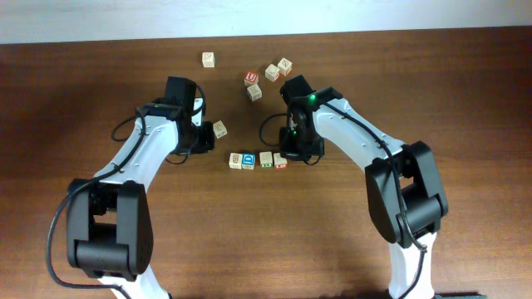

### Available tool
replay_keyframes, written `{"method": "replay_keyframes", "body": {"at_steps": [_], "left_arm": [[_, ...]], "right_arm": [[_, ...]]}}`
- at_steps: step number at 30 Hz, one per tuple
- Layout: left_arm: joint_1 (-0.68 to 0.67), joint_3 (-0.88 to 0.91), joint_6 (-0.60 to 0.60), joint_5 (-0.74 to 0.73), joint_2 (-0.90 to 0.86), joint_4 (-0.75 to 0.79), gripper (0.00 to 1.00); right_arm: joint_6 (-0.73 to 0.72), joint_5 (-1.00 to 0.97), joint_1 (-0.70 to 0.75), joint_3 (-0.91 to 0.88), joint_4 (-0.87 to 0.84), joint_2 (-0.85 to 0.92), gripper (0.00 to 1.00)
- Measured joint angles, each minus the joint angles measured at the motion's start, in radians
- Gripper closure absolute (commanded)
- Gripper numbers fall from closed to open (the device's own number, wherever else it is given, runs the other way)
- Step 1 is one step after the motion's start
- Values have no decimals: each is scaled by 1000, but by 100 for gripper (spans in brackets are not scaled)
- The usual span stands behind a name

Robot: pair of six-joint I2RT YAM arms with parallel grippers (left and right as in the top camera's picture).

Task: Rotate 4 blocks

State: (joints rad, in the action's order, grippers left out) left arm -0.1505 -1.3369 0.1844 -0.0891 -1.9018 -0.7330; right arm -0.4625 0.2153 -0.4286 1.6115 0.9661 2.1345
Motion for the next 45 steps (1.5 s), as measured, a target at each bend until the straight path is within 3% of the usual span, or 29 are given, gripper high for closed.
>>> {"method": "replay_keyframes", "body": {"at_steps": [27, 34, 45], "left_arm": [[-57, 36, 0, 1, 0, 96, 88], [14, 38, 48, 12, 0, 154, 90], [46, 38, 52, 15, 0, 148, 88]], "right_arm": [[52, 99, -63, 63, -100, 6, 95], [24, 58, -69, 66, -240, 21, 95], [-6, 47, -113, 66, -261, 93, 95]]}}
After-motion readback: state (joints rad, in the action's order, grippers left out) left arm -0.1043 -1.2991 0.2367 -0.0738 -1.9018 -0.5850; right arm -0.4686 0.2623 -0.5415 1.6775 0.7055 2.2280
